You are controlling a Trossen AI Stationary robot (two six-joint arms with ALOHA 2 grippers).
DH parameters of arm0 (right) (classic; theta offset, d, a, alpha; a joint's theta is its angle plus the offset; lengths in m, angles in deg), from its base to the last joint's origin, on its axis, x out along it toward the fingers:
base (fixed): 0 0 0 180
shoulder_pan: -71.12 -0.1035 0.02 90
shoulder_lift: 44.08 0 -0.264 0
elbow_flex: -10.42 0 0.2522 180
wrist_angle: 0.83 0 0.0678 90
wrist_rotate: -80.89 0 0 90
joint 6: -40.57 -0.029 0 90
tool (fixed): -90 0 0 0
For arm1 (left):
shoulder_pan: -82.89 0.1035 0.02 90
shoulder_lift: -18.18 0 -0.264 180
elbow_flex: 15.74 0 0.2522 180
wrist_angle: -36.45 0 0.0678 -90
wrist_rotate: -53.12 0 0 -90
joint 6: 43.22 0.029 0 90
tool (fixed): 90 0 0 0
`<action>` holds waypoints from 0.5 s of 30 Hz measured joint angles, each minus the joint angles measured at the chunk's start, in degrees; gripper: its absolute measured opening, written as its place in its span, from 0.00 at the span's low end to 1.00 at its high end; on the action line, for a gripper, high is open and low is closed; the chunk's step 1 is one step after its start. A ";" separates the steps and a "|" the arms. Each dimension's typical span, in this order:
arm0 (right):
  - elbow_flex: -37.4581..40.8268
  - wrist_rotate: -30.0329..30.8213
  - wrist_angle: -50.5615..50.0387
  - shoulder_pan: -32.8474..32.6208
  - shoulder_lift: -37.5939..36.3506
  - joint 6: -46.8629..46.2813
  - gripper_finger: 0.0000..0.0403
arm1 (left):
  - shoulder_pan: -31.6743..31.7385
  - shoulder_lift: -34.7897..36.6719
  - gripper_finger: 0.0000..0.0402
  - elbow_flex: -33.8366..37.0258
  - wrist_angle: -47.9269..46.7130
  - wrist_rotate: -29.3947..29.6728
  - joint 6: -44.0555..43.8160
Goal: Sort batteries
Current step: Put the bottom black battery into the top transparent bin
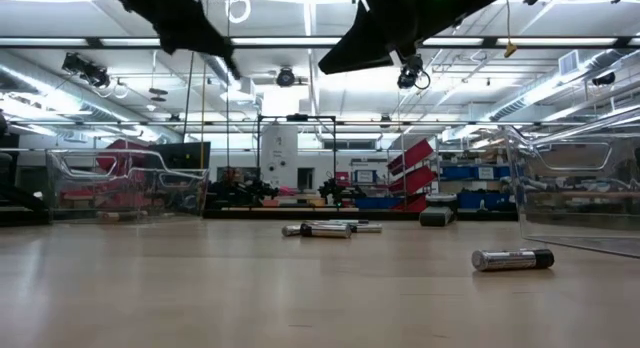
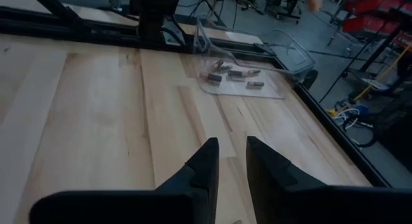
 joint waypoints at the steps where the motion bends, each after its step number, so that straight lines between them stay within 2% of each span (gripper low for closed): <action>1: 0.00 -0.01 -0.02 0.07 0.01 -0.01 0.16 | 2.00 -0.06 0.10 -1.72 -2.94 1.11 0.24; 7: 0.00 0.02 0.21 0.24 0.01 -0.25 0.16 | 17.25 -0.06 0.10 -5.18 -11.95 2.18 3.51; 11: 0.00 -0.01 -0.21 0.31 0.01 -1.17 0.15 | 27.74 -0.81 0.10 -3.77 -12.77 -7.45 6.19; 15: 0.00 -0.01 -0.24 0.31 0.01 -1.42 0.15 | 37.25 -2.73 0.10 -1.63 -12.73 -12.07 7.39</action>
